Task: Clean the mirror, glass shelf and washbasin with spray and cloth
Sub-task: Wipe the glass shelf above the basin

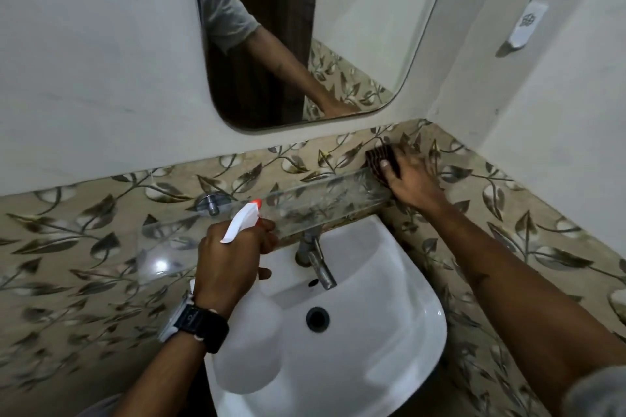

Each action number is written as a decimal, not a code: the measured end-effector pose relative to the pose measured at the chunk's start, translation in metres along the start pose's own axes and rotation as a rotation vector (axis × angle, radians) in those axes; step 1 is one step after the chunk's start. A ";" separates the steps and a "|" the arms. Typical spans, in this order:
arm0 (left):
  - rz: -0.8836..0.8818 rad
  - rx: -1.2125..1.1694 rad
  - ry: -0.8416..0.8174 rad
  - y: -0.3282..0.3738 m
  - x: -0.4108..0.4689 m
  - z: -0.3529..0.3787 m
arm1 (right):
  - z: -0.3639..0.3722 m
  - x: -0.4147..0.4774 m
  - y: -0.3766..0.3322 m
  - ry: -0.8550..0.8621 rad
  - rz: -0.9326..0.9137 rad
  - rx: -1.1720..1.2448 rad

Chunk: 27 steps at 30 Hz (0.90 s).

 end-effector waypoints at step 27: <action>-0.007 -0.008 0.053 -0.006 -0.025 -0.052 | 0.059 -0.152 -0.155 0.049 -0.027 0.284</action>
Point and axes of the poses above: each hand's wrist, its own x-axis towards the middle knuckle, its own z-axis out of the palm, y = z × x, the point moved 5 cm from there along x, towards the middle knuckle, and after that the axes turned 11 degrees about z, right-handed, at the moved point
